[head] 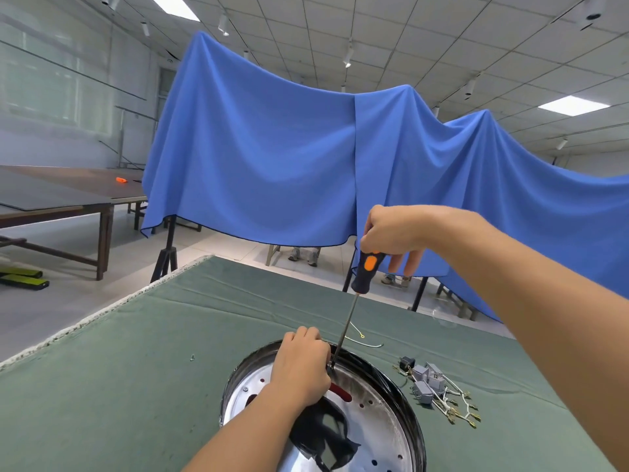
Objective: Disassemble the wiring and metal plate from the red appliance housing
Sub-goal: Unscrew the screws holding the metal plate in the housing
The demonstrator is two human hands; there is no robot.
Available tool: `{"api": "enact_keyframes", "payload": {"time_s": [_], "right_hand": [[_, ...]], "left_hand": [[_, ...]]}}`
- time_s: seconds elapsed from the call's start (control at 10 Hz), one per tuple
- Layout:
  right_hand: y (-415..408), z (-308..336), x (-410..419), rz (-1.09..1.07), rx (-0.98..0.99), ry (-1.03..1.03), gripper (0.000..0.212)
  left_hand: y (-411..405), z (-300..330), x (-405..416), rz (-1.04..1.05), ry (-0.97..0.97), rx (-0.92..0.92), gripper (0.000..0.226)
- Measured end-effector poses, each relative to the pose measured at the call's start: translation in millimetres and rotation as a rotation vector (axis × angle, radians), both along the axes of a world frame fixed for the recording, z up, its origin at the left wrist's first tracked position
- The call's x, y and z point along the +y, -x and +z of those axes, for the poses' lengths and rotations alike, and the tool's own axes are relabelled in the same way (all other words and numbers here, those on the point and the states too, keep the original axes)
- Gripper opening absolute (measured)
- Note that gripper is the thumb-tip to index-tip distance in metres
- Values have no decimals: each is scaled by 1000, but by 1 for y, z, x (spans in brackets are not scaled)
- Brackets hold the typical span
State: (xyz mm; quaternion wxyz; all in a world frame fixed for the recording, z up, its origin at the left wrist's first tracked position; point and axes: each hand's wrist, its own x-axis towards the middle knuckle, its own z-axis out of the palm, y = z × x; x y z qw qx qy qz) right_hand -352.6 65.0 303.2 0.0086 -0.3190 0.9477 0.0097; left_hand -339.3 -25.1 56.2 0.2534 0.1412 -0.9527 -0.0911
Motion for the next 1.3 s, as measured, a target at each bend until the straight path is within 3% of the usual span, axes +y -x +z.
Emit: {"api": "enact_keyframes", "payload": {"time_s": [0.1, 0.2, 0.3, 0.4, 0.5, 0.6, 0.7, 0.9, 1.0, 1.2, 1.3], "right_hand": [[0, -7, 5, -63, 252, -103, 30], [7, -16, 6, -61, 475, -71, 36], [8, -6, 5, -11, 80, 87, 16], [4, -6, 7, 18, -45, 171, 12], [9, -19, 7, -13, 194, 251, 27], [8, -19, 5, -34, 174, 205, 20], [4, -10, 2, -39, -82, 265, 7], [12, -20, -2, -61, 87, 373, 23], [8, -8, -6, -35, -105, 336, 11], [10, -24, -3, -48, 266, 260, 23], [10, -17, -8, -11, 80, 295, 13]], "left_hand": [[0, 1, 0, 6, 7, -4, 27], [0, 0, 0, 4, 9, -4, 26], [0, -1, 0, 5, 9, 2, 26], [0, 0, 0, 1, 5, 3, 26], [0, 0, 0, 6, 7, -4, 27], [-1, 0, -1, 1, 3, -15, 27], [-1, 1, 0, 1, -4, -8, 25], [-1, 3, -1, 2, -13, -4, 25], [-1, 3, -1, 4, -6, -5, 25], [-1, 4, -1, 5, -6, -12, 25], [-1, 4, -1, 3, -3, -10, 26]]}}
